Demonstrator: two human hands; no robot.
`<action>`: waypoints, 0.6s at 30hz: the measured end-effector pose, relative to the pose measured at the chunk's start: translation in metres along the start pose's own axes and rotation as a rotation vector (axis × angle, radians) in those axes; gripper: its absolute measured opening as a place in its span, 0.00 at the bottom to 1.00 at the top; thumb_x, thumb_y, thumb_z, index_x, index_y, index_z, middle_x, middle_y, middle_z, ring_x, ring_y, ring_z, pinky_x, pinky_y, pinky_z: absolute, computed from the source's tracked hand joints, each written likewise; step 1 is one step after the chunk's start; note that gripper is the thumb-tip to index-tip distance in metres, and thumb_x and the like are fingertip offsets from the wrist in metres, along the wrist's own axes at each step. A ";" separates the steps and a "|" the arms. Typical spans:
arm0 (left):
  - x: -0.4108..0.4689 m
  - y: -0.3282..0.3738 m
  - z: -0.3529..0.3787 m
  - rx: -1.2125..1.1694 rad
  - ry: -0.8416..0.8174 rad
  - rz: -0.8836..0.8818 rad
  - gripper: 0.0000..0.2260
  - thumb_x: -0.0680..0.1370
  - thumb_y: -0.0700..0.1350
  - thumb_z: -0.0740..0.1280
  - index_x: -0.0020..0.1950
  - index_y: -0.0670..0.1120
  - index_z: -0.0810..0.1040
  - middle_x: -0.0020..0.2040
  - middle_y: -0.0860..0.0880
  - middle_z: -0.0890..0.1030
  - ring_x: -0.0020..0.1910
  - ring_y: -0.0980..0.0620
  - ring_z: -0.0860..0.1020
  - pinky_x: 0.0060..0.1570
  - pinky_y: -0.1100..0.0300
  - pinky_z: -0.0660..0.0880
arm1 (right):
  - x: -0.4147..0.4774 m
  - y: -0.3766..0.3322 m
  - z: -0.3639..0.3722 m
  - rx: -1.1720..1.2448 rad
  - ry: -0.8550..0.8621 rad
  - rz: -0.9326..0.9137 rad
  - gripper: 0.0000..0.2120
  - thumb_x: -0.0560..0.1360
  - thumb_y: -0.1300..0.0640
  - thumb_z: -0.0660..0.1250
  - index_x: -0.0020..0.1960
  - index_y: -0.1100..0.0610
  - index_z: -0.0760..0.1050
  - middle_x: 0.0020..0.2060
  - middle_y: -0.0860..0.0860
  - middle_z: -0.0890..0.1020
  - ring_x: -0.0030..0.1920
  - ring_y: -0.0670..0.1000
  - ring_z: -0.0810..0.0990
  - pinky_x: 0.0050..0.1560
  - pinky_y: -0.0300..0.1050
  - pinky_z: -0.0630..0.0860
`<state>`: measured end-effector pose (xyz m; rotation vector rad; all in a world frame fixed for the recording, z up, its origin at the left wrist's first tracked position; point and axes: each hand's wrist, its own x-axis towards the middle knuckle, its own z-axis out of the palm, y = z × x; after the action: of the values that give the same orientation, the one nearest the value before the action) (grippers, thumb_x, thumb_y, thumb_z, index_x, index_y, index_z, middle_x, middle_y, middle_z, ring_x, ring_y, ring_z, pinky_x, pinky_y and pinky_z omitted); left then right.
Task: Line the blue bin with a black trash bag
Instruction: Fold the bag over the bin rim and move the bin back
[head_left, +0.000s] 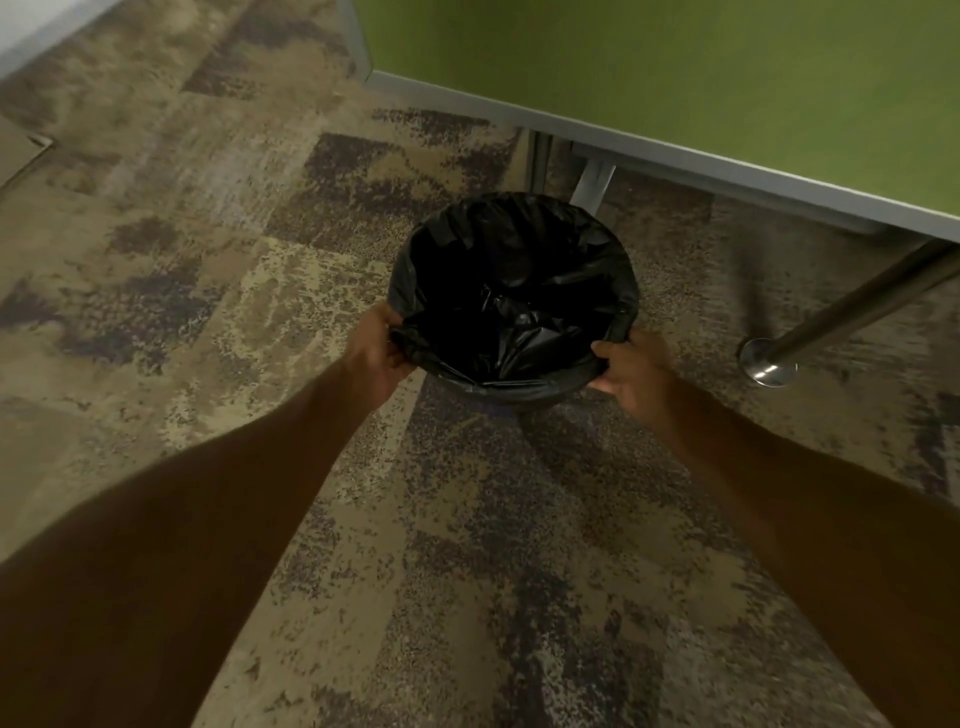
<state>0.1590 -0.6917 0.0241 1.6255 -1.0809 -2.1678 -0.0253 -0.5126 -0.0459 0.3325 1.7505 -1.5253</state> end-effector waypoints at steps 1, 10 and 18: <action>0.001 0.001 0.000 -0.006 -0.008 -0.009 0.17 0.73 0.41 0.56 0.60 0.38 0.72 0.44 0.46 0.77 0.43 0.50 0.77 0.45 0.60 0.77 | 0.001 0.001 0.001 0.001 -0.002 -0.003 0.23 0.77 0.68 0.62 0.70 0.56 0.68 0.69 0.58 0.72 0.67 0.62 0.73 0.56 0.61 0.76; 0.016 -0.006 -0.004 -0.015 -0.001 0.014 0.22 0.73 0.42 0.57 0.66 0.37 0.71 0.57 0.42 0.76 0.55 0.46 0.75 0.56 0.56 0.75 | 0.006 0.002 0.006 -0.004 0.002 -0.025 0.22 0.77 0.67 0.63 0.69 0.53 0.69 0.67 0.57 0.74 0.65 0.60 0.75 0.53 0.59 0.78; 0.013 -0.008 0.001 -0.118 0.034 0.015 0.17 0.74 0.43 0.60 0.60 0.39 0.73 0.58 0.42 0.76 0.57 0.45 0.76 0.45 0.57 0.78 | -0.007 0.001 0.000 -0.039 -0.003 -0.018 0.20 0.75 0.57 0.68 0.66 0.53 0.71 0.62 0.54 0.78 0.56 0.54 0.80 0.48 0.48 0.79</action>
<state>0.1558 -0.6927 0.0092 1.5910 -0.9335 -2.1431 -0.0202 -0.5101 -0.0416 0.2948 1.7831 -1.5014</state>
